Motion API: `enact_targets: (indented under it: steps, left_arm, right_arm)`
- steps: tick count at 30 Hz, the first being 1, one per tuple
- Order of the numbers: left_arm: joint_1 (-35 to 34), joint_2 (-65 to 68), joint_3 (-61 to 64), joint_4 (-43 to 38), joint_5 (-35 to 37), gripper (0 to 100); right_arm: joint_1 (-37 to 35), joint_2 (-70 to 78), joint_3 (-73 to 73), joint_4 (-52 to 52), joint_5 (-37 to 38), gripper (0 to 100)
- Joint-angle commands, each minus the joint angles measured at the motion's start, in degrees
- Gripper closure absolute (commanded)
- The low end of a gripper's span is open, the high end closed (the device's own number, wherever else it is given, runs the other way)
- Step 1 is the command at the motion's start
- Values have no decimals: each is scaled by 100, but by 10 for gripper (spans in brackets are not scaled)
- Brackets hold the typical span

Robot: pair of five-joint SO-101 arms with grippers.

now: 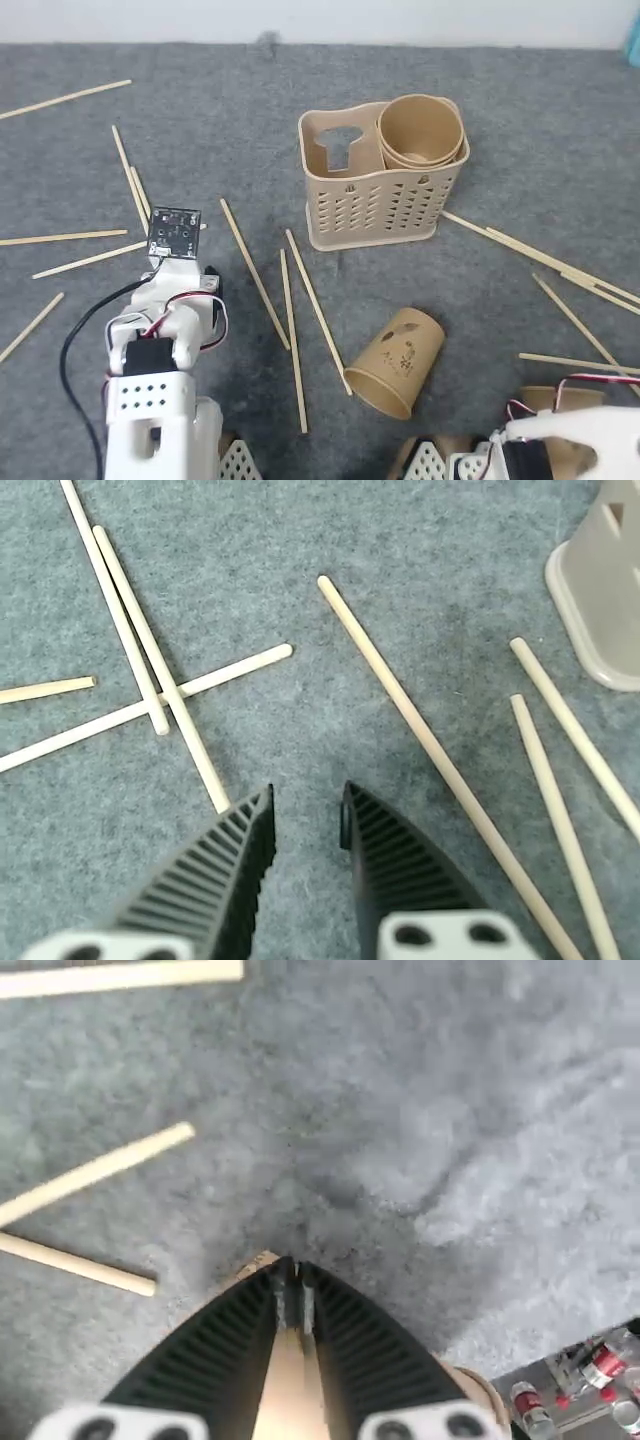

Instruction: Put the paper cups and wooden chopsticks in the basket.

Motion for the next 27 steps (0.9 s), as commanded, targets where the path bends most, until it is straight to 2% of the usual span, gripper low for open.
enact_targets:
  steps: [1,8,14,21,27]
  left_arm:
    - [9,-97,-22,-123,-44,897]
    - [26,-97,-22,-123,-44,897]
    - [44,-97,-22,-132,-44,897]
    - [53,-97,-13,-237,-44,896]
    - [53,-97,-13,-246,-44,896]
  right_arm:
    - [-312,-567,-246,207,-105,991]
    - [-804,-1007,-1231,224,-1345,991]
    - [-760,-1754,-1398,233,-2189,991]
    - [-57,-2510,-246,233,-2145,990]
    - [154,-2853,1160,233,-1073,989]
